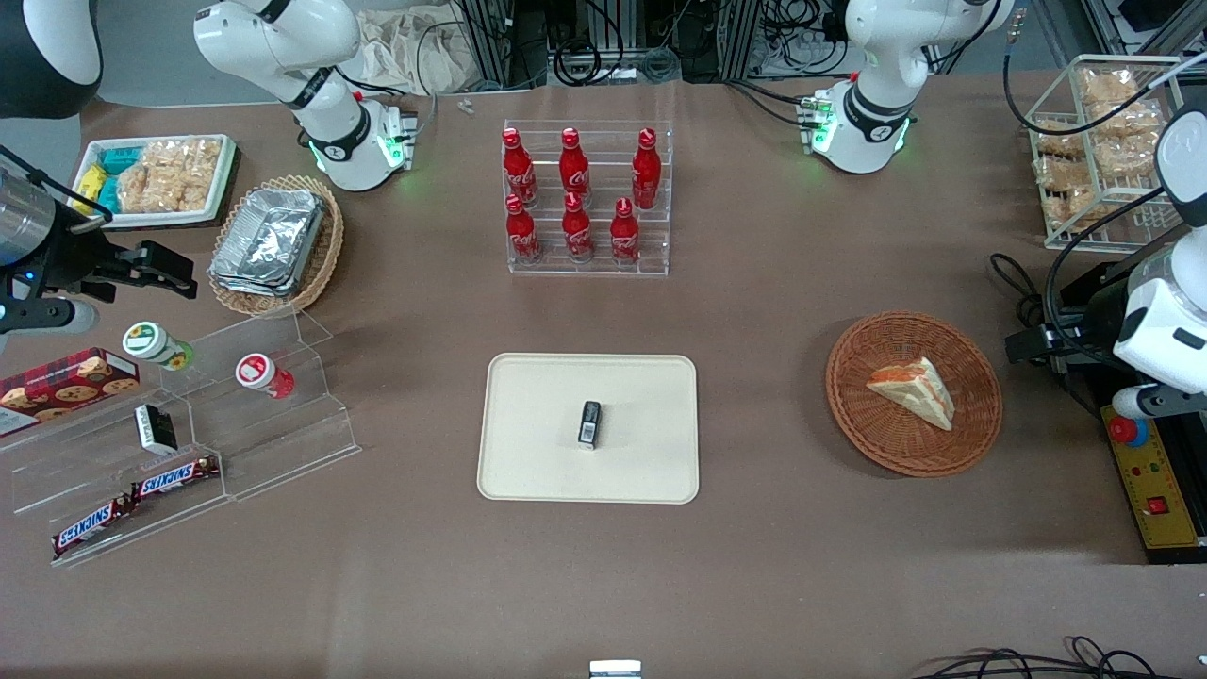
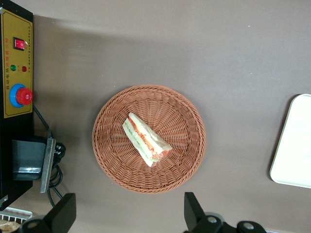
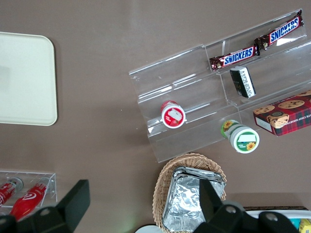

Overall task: Place sandwich from basket to tray
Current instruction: 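Move the left gripper toward the wicker basket with the sandwich, then lower the open left gripper over the wrapped sandwich in the basket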

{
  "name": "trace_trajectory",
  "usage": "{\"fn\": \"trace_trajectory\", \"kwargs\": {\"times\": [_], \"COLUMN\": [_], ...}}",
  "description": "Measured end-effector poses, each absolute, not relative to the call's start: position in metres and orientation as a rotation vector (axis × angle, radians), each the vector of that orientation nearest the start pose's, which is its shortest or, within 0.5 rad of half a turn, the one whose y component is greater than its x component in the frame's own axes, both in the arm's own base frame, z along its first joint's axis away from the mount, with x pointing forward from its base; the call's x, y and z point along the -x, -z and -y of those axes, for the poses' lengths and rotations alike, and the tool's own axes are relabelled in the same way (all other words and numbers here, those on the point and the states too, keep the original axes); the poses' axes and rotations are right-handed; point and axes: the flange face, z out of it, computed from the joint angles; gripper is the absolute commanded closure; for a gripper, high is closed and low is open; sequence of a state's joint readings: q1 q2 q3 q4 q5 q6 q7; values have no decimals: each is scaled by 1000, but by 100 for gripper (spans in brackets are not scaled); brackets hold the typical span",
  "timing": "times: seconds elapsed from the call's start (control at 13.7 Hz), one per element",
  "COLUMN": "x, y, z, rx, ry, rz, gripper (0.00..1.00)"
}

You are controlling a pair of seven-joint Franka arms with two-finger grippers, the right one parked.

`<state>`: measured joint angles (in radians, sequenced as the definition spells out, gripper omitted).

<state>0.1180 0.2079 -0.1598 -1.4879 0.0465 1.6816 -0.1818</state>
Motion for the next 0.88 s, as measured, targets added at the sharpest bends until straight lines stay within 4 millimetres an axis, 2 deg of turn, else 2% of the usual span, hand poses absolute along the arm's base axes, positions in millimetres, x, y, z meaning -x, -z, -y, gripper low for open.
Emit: {"fn": "trace_trajectory", "kwargs": {"times": [0.22,0.44,0.58,0.88], "x": [-623,-626,-628,-633], "y": [-551,-538,-519,-453], "z": [13,13,12,14], "rx": [3120,3120,3107,3011], "ry": [-25,-64,-122,-152], "rz": [213,212,295,765], "gripper": [0,0,0,0]}}
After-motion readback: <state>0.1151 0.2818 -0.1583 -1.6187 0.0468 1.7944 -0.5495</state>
